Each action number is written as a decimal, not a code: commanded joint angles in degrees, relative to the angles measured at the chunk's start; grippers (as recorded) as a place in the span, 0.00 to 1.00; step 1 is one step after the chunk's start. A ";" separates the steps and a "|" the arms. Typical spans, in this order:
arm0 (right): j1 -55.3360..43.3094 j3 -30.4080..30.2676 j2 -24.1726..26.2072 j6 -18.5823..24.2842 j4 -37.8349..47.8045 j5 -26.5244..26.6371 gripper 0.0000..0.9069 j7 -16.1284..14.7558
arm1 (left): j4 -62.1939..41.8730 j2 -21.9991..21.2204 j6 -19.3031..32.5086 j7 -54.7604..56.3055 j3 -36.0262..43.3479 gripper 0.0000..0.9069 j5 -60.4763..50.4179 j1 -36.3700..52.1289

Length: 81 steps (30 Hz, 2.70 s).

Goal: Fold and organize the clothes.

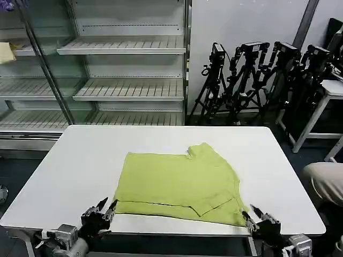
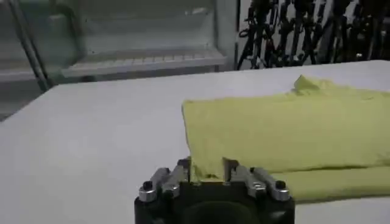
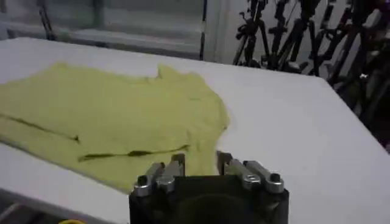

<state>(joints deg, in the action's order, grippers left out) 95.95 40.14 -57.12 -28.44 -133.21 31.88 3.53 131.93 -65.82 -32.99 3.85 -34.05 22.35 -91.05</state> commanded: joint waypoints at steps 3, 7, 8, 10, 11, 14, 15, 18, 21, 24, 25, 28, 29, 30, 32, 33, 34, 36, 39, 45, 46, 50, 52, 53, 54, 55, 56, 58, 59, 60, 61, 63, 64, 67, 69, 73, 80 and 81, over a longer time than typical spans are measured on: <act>-33.86 -16.07 1.11 -4.65 13.20 5.45 1.00 10.82 | -13.61 2.02 0.02 1.61 9.84 1.00 5.66 26.10; -45.84 -23.73 -0.70 -4.66 23.50 7.42 1.00 13.84 | -22.32 1.70 0.00 2.17 13.37 1.00 8.06 33.69; -47.89 -24.48 -1.04 -4.65 24.68 7.48 1.00 14.16 | -23.35 1.73 -0.01 2.19 14.05 1.00 8.06 34.76; -51.46 -27.08 -2.20 -4.65 28.50 7.82 1.00 14.73 | -26.12 1.94 -0.02 2.13 16.08 1.00 8.17 38.06; -52.89 -28.12 -2.84 -4.64 30.34 7.91 1.00 14.72 | -27.39 1.93 -0.03 2.10 16.77 1.00 8.18 39.16; -56.60 -30.81 -5.54 -4.62 36.18 7.90 1.00 14.79 | -29.88 1.44 -0.05 2.00 19.03 1.00 8.65 42.89; -58.07 -31.69 -6.50 -4.58 38.00 7.82 1.00 14.80 | -31.49 1.28 -0.05 1.82 19.51 1.00 8.64 44.18; -61.65 -33.46 -9.28 -4.51 43.58 7.60 1.00 14.31 | -36.78 0.89 -0.06 1.59 20.71 1.00 8.44 47.29; -65.08 -33.46 -13.56 -4.45 49.96 6.45 1.00 13.75 | -42.20 0.62 -0.06 0.25 21.06 1.00 5.39 49.37; -67.36 -33.79 -16.57 -4.53 54.18 3.60 1.00 11.90 | -45.79 0.72 -0.06 -0.55 20.62 1.00 4.73 50.51; -67.80 -33.96 -17.23 -4.50 55.44 2.61 1.00 11.42 | -46.56 0.80 -0.07 -0.94 20.27 1.00 4.77 50.63; -68.37 -34.52 -18.42 -4.61 57.77 1.80 1.00 10.97 | -47.89 1.39 -0.10 -2.41 19.74 1.00 4.87 50.59; -68.35 -34.54 -18.78 -4.62 58.30 1.38 1.00 10.76 | -48.55 1.40 -0.11 -2.87 19.59 1.00 5.19 50.54; -68.32 -34.55 -19.10 -4.64 59.02 1.04 1.00 10.81 | -49.40 1.27 -0.10 -2.92 19.40 1.00 5.22 50.48; -68.12 -34.52 -19.56 -4.64 59.70 1.05 1.00 10.81 | -50.38 1.09 -0.13 -3.27 19.18 1.00 5.22 50.30; -67.97 -34.51 -19.66 -4.65 59.81 1.06 1.00 10.74 | -50.68 1.09 -0.15 -3.35 19.14 1.00 5.17 50.15; -67.69 -34.52 -19.67 -4.67 59.69 1.12 1.00 10.75 | -50.70 1.14 -0.16 -3.53 19.06 1.00 5.18 50.05; -67.37 -34.55 -19.56 -4.67 59.48 1.18 1.00 10.69 | -50.53 1.29 -0.17 -3.82 19.03 1.00 5.20 49.87; -66.94 -34.36 -19.49 -4.67 59.49 1.60 1.00 10.56 | -50.58 1.27 -0.13 -4.02 19.16 1.00 5.15 50.07; -66.55 -34.28 -19.75 -4.69 59.54 2.02 1.00 10.88 | -50.63 0.99 -0.11 -3.95 19.12 1.00 5.12 50.38; -66.52 -34.29 -19.64 -4.70 59.52 2.16 1.00 10.86 | -50.49 1.11 -0.09 -3.94 19.16 1.00 4.92 50.14; -66.64 -34.46 -19.59 -4.73 59.82 2.84 0.98 11.50 | -50.02 1.16 -0.09 -3.84 19.13 1.00 4.35 49.48; -66.62 -34.51 -19.71 -4.76 59.88 3.33 0.62 11.97 | -50.00 0.98 -0.10 -3.81 19.05 1.00 4.38 49.34; -66.56 -34.59 -19.69 -4.78 59.96 3.31 0.62 11.93 | -50.00 0.94 -0.08 -3.83 19.01 0.91 4.38 49.28; -66.54 -34.64 -19.63 -4.81 60.03 3.32 0.14 11.82 | -50.01 0.84 -0.07 -3.78 18.93 0.56 4.38 49.23; -66.44 -34.75 -19.58 -4.81 60.11 3.47 0.00 11.93 | -50.04 0.77 -0.06 -3.73 18.79 0.32 4.44 49.10; -66.40 -34.76 -19.59 -4.81 60.25 3.63 0.00 11.98 | -50.04 0.75 -0.07 -3.78 18.70 0.03 4.46 49.06; -66.36 -34.68 -19.61 -4.83 60.43 3.92 0.00 11.98 | -49.99 0.75 -0.07 -3.79 18.55 0.02 4.52 48.84; -66.37 -34.57 -19.68 -4.82 60.50 4.08 0.00 12.03 | -49.92 0.79 -0.07 -3.82 18.52 0.02 4.55 48.80; -66.42 -34.56 -19.69 -4.82 60.52 4.22 0.00 12.06 | -49.90 0.82 -0.07 -3.84 18.49 0.02 4.57 48.76; -66.48 -34.57 -19.71 -4.81 60.61 4.26 0.00 11.97 | -49.81 0.86 -0.07 -3.83 18.47 0.02 4.58 48.72; -66.62 -34.60 -19.81 -4.79 60.70 4.23 0.00 12.01 | -49.60 0.92 -0.07 -3.94 18.38 0.02 4.64 48.58; -66.68 -34.60 -19.84 -4.80 60.77 4.19 0.00 12.00 | -49.50 0.89 -0.07 -4.00 18.33 0.02 4.65 48.37; -66.61 -34.54 -19.82 -4.79 60.56 4.14 0.00 11.95 | -49.40 0.88 -0.06 -4.27 18.38 0.02 4.58 48.08; -66.59 -34.47 -19.79 -4.78 60.46 4.08 0.00 11.84 | -49.39 0.75 -0.05 -4.42 18.33 0.02 4.58 48.02; -66.52 -34.30 -19.63 -4.69 59.79 3.42 0.00 11.04 | -48.96 0.70 -0.04 -4.68 18.25 0.02 4.60 47.82; -65.38 -35.17 -17.44 -4.63 54.53 2.76 0.00 9.55 | -45.62 1.11 -0.02 -3.50 17.48 0.02 5.85 46.62; -65.11 -35.30 -16.97 -4.63 53.32 2.85 0.00 9.59 | -44.47 1.43 -0.03 -3.04 17.28 0.02 6.41 46.08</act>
<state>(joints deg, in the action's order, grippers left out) 30.13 5.54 -75.89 -33.09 -75.14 34.99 13.84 83.70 -64.93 -32.94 -0.43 -16.31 27.53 -43.55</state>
